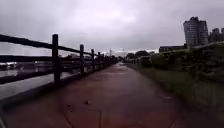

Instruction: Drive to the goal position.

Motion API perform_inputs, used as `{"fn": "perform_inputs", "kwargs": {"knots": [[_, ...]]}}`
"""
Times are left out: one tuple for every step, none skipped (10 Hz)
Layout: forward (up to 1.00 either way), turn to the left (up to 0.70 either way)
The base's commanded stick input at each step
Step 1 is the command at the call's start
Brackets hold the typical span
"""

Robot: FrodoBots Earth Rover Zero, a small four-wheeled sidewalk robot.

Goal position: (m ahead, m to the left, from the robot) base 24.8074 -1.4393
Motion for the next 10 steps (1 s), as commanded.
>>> {"fn": "perform_inputs", "kwargs": {"knots": [[1.0,0.0],[1.0,0.0],[1.0,0.0],[1.0,0.0],[1.0,0.0],[1.0,0.0],[1.0,0.0],[1.0,0.0],[1.0,0.0],[1.0,0.0]]}}
